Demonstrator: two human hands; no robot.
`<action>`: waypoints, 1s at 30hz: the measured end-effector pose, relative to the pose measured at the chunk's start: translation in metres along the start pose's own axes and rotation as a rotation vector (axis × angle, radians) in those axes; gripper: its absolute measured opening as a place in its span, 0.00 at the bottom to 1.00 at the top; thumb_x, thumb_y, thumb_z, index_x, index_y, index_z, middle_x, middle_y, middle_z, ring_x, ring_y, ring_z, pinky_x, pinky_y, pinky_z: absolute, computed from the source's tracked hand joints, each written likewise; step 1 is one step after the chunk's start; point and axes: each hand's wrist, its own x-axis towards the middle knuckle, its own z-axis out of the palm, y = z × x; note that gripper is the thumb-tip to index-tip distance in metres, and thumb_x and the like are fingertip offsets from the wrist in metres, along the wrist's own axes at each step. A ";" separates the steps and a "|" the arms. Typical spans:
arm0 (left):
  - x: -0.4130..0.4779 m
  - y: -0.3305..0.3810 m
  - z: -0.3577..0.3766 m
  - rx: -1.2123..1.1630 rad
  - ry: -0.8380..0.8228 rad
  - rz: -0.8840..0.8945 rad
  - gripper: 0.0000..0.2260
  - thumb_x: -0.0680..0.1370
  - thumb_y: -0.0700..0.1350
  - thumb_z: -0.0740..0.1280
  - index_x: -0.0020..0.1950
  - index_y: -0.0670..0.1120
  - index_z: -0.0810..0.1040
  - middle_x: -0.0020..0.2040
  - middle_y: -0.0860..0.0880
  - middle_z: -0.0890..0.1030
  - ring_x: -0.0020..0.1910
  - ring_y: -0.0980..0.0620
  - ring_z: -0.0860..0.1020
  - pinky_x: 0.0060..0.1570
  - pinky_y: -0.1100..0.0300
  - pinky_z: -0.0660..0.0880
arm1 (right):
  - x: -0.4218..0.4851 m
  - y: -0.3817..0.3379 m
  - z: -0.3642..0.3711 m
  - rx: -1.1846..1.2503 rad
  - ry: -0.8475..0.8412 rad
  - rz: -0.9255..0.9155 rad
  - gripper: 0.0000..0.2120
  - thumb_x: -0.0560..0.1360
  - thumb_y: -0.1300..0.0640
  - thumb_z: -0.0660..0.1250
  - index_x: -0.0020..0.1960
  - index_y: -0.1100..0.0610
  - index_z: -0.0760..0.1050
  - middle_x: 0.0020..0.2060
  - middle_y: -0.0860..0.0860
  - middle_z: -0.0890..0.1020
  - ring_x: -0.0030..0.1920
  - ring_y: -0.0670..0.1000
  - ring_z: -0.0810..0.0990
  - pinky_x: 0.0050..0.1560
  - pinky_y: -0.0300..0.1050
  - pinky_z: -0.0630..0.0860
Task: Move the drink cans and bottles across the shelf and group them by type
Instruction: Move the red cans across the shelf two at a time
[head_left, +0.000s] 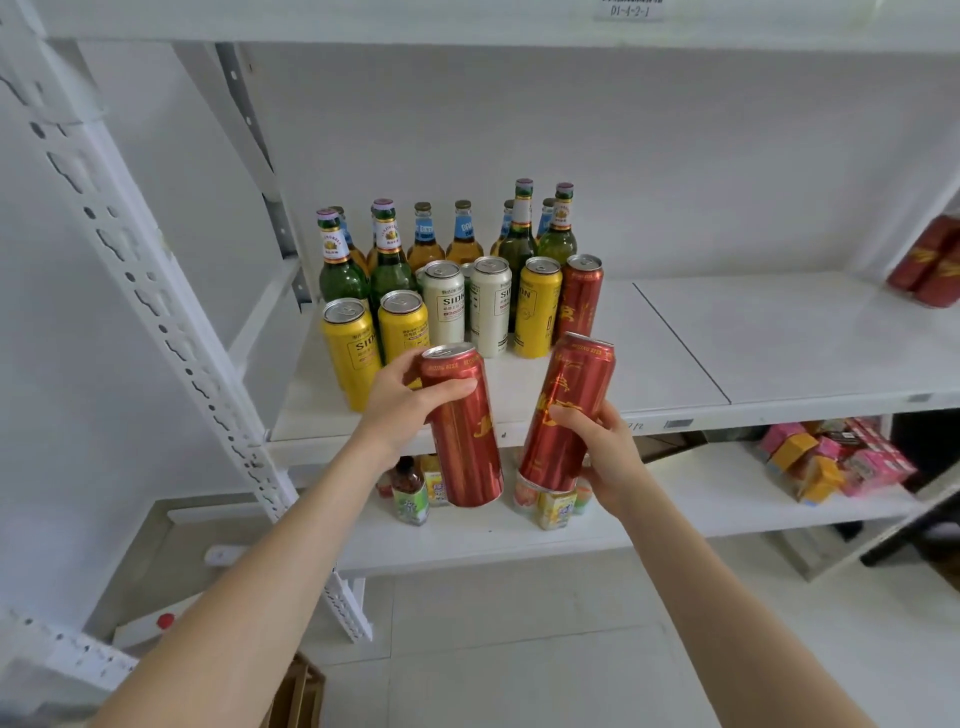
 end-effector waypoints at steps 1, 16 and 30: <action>-0.003 0.001 0.005 -0.012 0.009 -0.009 0.26 0.59 0.53 0.81 0.56 0.54 0.80 0.51 0.53 0.85 0.51 0.52 0.84 0.48 0.53 0.81 | -0.004 0.000 -0.004 -0.011 0.006 0.002 0.24 0.66 0.56 0.77 0.61 0.51 0.76 0.51 0.52 0.84 0.48 0.52 0.85 0.40 0.49 0.81; -0.027 0.024 0.113 -0.029 0.089 -0.021 0.23 0.65 0.47 0.81 0.57 0.48 0.79 0.55 0.49 0.83 0.55 0.49 0.82 0.55 0.48 0.79 | -0.016 -0.039 -0.101 -0.085 -0.023 0.003 0.19 0.69 0.55 0.77 0.57 0.48 0.77 0.46 0.47 0.85 0.45 0.49 0.85 0.39 0.48 0.80; -0.024 0.036 0.254 -0.022 0.084 -0.010 0.29 0.55 0.55 0.81 0.54 0.50 0.81 0.54 0.51 0.84 0.56 0.50 0.81 0.59 0.46 0.77 | -0.007 -0.077 -0.231 -0.120 -0.045 0.001 0.21 0.68 0.57 0.77 0.59 0.50 0.76 0.52 0.53 0.84 0.52 0.55 0.84 0.45 0.52 0.80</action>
